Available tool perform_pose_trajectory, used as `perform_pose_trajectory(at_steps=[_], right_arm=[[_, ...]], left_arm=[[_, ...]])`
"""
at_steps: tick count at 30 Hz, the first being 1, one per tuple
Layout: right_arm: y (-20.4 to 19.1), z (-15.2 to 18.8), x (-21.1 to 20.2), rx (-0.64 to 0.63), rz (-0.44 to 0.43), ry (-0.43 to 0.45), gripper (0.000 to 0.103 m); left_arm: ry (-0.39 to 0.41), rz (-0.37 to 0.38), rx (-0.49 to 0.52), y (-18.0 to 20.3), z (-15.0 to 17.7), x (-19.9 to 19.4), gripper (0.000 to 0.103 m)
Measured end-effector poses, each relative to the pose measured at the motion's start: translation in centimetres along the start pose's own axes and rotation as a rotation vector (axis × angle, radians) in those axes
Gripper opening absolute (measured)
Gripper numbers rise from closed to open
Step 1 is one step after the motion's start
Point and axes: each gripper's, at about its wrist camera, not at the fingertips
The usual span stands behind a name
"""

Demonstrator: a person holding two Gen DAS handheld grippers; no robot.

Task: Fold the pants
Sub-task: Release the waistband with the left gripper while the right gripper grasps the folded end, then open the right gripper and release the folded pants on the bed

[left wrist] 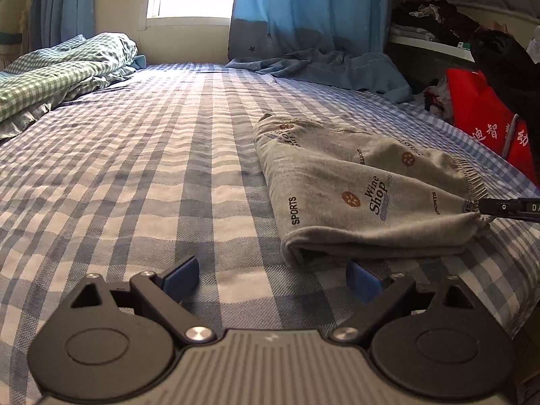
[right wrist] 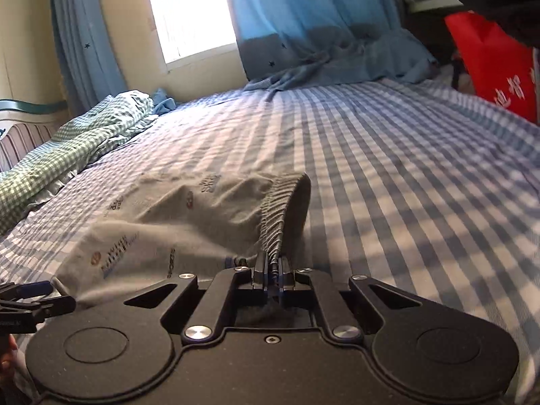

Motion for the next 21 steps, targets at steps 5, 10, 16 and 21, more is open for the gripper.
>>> perform_pose_trajectory(at_steps=[5, 10, 16, 21], right_arm=[[-1.2, 0.6, -0.7, -0.004, 0.109, 0.041, 0.053], [-5.6, 0.8, -1.0, -0.155, 0.127, 0.102, 0.08], [-14.6, 0.3, 2.3, -0.367, -0.049, 0.099, 0.083], [-18.5, 0.1, 5.1, -0.418, -0.128, 0.001, 0.082]], left_arm=[[0.019, 0.105, -0.136, -2.6, -0.2, -1.8, 0.097], [0.03, 0.056, -0.271, -5.4, -2.7, -1.9, 0.099], [0.005, 0.012, -0.293, -7.4, -7.1, 0.0, 0.1], [0.01, 0.027, -0.248, -6.9, -9.3, 0.7, 0.101]])
Point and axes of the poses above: each gripper's, at about its wrist camera, not at the fingertips, and x roughly the way its jaws point, y to its right, z to its underside, and after that the axes turned 12 degrees about -y, right-handed
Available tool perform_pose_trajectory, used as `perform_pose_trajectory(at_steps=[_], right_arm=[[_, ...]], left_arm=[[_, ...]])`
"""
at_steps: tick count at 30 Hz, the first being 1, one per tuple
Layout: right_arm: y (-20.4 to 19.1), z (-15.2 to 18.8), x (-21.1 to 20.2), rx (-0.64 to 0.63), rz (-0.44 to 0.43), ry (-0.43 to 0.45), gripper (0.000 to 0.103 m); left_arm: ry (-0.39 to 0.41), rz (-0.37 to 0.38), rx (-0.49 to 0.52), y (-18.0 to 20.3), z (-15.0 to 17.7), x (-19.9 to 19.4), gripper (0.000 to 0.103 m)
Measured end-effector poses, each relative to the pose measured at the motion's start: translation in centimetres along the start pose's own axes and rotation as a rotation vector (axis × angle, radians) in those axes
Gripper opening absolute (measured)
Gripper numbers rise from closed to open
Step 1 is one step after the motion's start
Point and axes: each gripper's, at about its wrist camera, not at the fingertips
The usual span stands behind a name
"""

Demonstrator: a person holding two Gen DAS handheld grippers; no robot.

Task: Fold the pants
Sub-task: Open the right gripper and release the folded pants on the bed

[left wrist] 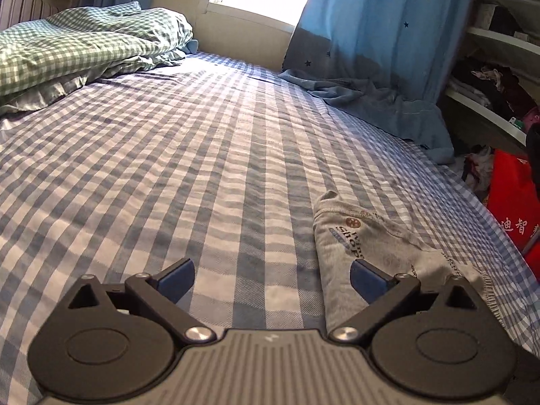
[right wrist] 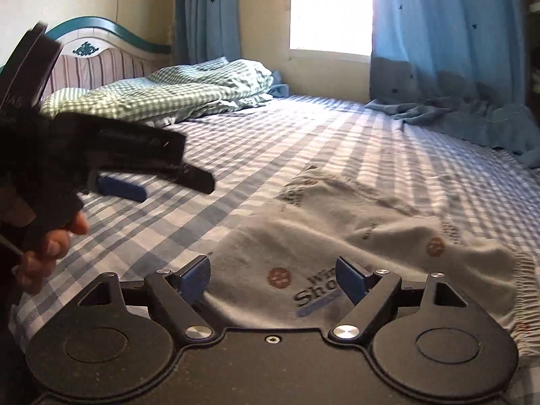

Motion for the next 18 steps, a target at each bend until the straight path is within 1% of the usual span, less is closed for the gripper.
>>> perform_pose_trajectory(at_steps=[1, 3, 5, 7, 10, 12, 15, 16, 18], right_arm=[[-0.5, 0.2, 0.1, -0.011, -0.014, -0.015, 0.082], [-1.6, 1.1, 0.0, -0.071, -0.017, -0.047, 0.083], [-2.6, 2.3, 0.0, -0.14, 0.017, -0.077, 0.082], [-3.1, 3.5, -0.7, -0.17, 0.048, -0.058, 0.082], [-2.3, 4.2, -2.4, -0.128, 0.034, -0.02, 0.083], [-1.2, 4.3, -3.6, -0.102, 0.044, 0.018, 0.084], [0.5, 4.4, -5.3, -0.059, 0.108, 0.058, 0.088], [1.3, 4.6, -5.8, -0.037, 0.136, 0.074, 0.089], [2.7, 5.3, -6.5, 0.003, 0.196, 0.097, 0.096]], left_arm=[[0.002, 0.004, 0.013, 0.3, -0.1, 0.1, 0.102], [0.003, 0.008, 0.039, 1.0, -0.3, 0.5, 0.102], [-0.005, 0.014, 0.057, 1.6, -0.2, 1.0, 0.102], [-0.017, 0.022, 0.074, 2.2, -0.1, 1.6, 0.102], [-0.031, 0.03, 0.102, 2.8, 0.4, 2.5, 0.102], [-0.043, 0.015, 0.116, 3.1, 1.1, 3.0, 0.102], [-0.067, -0.004, 0.113, 2.7, 3.1, 3.2, 0.102], [-0.068, -0.005, 0.11, 2.3, 4.3, 3.1, 0.102], [0.003, -0.02, 0.158, 2.2, 6.7, 2.2, 0.102]])
Point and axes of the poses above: each gripper's, at about its wrist camera, not at the fingertips, and x roughly the way its jaws point, y to its right, z to its underside, and after that the axes turned 12 degrees about -y, right-handed
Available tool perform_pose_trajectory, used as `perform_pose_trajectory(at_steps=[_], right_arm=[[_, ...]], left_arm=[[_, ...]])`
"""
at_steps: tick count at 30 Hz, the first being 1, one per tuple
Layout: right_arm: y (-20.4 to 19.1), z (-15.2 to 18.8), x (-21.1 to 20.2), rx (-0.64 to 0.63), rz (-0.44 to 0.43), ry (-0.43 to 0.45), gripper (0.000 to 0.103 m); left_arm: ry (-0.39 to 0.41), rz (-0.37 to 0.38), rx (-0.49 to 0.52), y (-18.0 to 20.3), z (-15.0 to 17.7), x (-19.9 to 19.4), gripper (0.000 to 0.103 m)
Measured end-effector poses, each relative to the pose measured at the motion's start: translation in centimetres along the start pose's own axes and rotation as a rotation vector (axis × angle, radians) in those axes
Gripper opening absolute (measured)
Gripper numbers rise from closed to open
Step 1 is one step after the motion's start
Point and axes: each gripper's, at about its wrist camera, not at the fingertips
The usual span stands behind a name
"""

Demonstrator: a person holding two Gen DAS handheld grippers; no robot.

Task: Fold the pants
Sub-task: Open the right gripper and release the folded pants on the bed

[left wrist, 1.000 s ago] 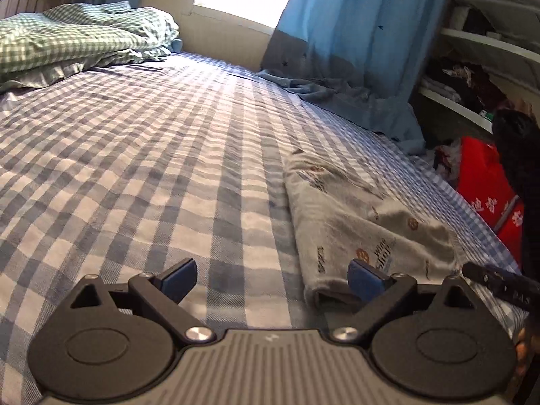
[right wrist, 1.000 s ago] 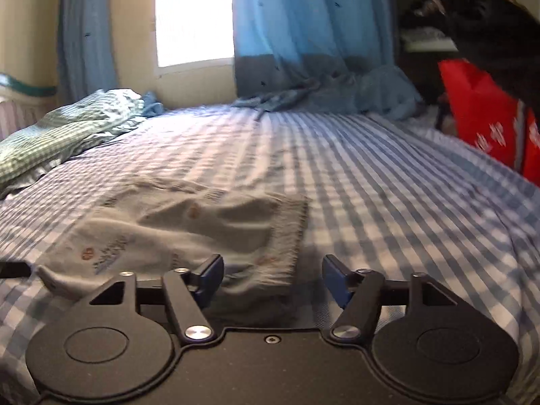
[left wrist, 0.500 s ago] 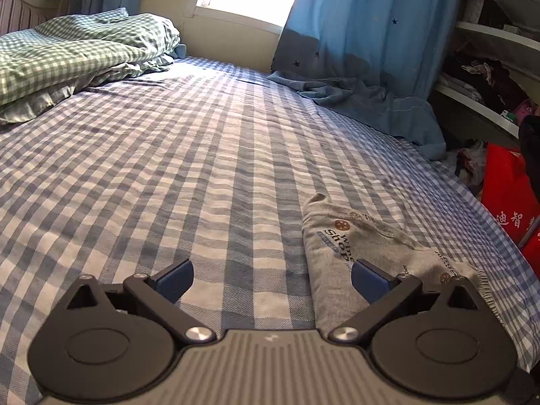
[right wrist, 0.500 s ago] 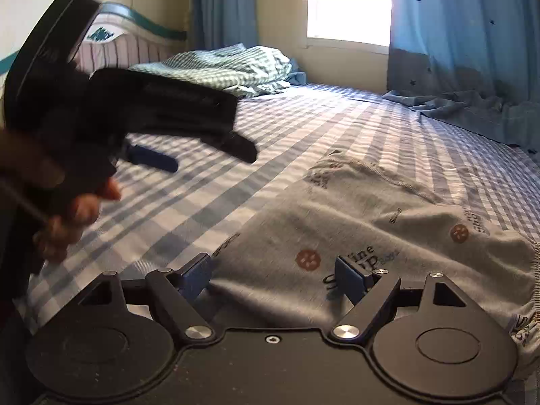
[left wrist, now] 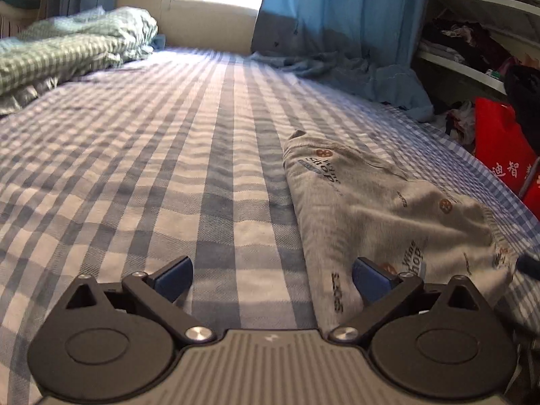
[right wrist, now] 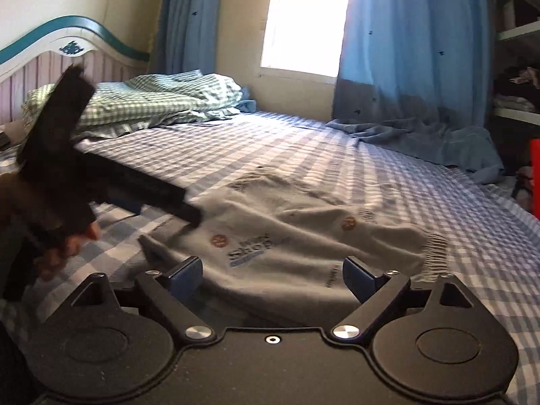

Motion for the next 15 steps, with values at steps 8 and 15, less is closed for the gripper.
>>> perform_pose_trajectory(at_steps=[8, 15], right_arm=[[5.0, 2.9, 0.0, 0.102, 0.186, 0.007, 0.102], [6.8, 0.3, 1.8, 0.048, 0.341, 0.108, 0.102]], left_arm=[[-0.005, -0.102, 0.173, 2.3, 3.4, -3.1, 0.103], [0.075, 0.082, 0.006, 2.2, -3.4, -3.8, 0.103]])
Point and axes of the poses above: each gripper's, at about its wrist camera, not at the fingertips, and x roughly the way its jaws point, y to its right, z to its underside, and after that the axes turned 12 degrees about -y, right-handed
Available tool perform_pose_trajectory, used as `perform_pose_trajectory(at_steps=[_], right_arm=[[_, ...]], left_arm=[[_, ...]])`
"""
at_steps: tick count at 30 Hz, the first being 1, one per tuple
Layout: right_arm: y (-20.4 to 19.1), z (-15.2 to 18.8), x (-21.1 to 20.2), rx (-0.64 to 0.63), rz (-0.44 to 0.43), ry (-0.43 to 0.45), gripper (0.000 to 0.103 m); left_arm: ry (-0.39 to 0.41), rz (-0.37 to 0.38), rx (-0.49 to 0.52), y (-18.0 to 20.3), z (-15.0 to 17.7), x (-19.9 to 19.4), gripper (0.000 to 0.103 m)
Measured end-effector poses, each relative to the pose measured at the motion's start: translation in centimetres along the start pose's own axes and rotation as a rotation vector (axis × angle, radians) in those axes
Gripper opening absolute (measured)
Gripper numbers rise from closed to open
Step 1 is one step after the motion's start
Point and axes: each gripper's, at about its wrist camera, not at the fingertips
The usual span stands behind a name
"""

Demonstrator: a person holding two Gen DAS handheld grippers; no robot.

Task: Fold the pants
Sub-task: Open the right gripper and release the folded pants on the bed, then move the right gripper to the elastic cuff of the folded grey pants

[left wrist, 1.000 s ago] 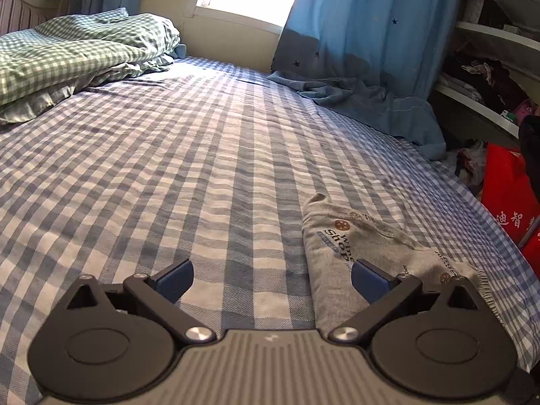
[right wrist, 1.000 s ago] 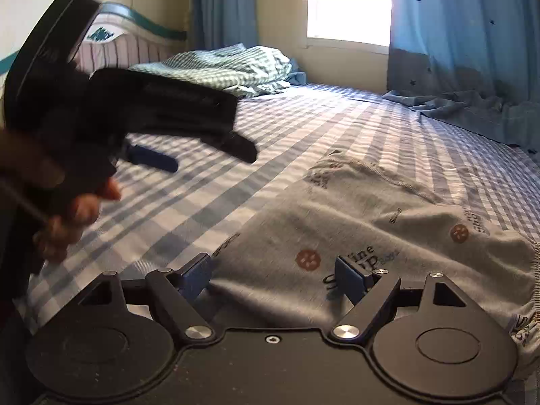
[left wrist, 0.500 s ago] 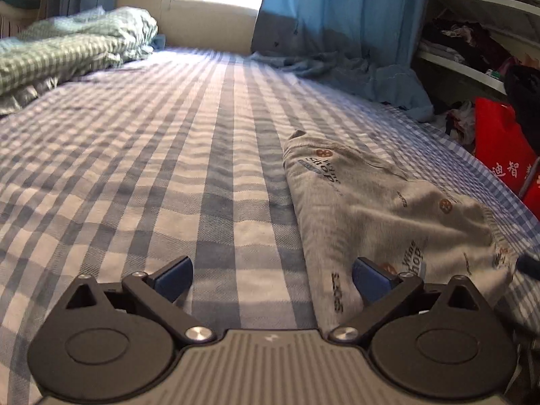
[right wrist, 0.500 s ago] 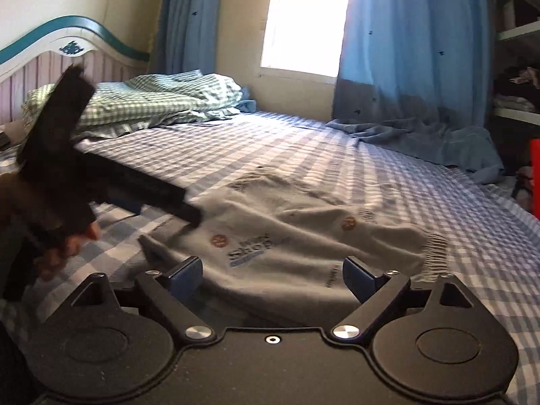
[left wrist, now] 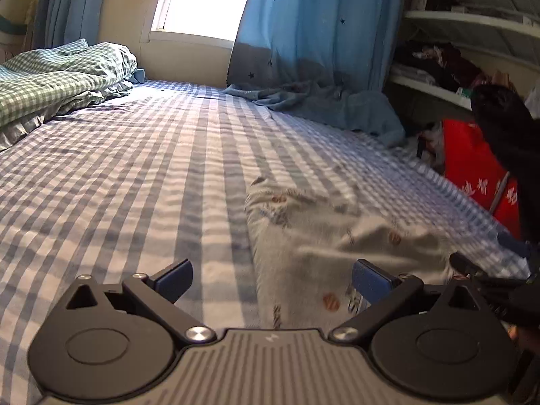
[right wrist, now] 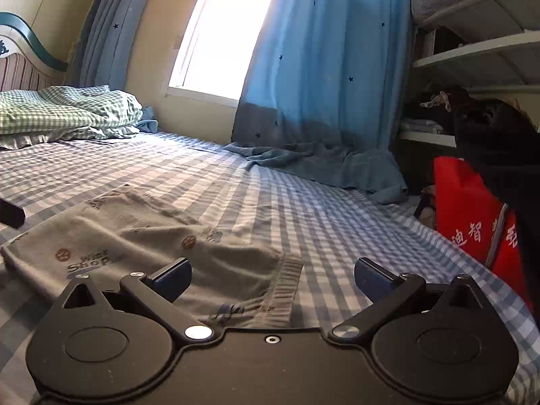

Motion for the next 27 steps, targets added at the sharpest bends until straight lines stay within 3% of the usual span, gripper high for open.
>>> perform_pose_trajectory(at_steps=[6, 13, 18, 23, 27], right_arm=[[-0.1, -2.2, 6.3, -0.099, 0.171, 0.006, 0.102], [-1.1, -1.7, 12.1, -0.293, 0.293, -0.037, 0.102], [-0.9, -1.3, 13.3, -0.311, 0.266, -0.072, 0.102], [0.2, -1.7, 14.2, -0.245, 0.203, -0.133, 0.102], [0.0, -1.6, 13.9, -0.238, 0.197, -0.124, 0.102]], left_arm=[[0.045, -0.109, 0.045, 2.2, -5.2, 6.0, 0.103], [-0.069, -0.253, 0.049, 2.9, -6.4, 13.3, 0.103], [-0.118, -0.208, -0.061, 0.8, -5.9, 14.4, 0.103], [-0.128, -0.227, -0.044, 0.9, -5.6, 14.5, 0.103], [-0.129, -0.226, -0.045, 0.8, -5.7, 14.6, 0.103]])
Point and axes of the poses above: each gripper's, at about its wrist camera, not at the fingertips, and x roughly the way its jaws point, y to its right, z to its underside, and after that the axes turned 12 degrees about -y, right-handed
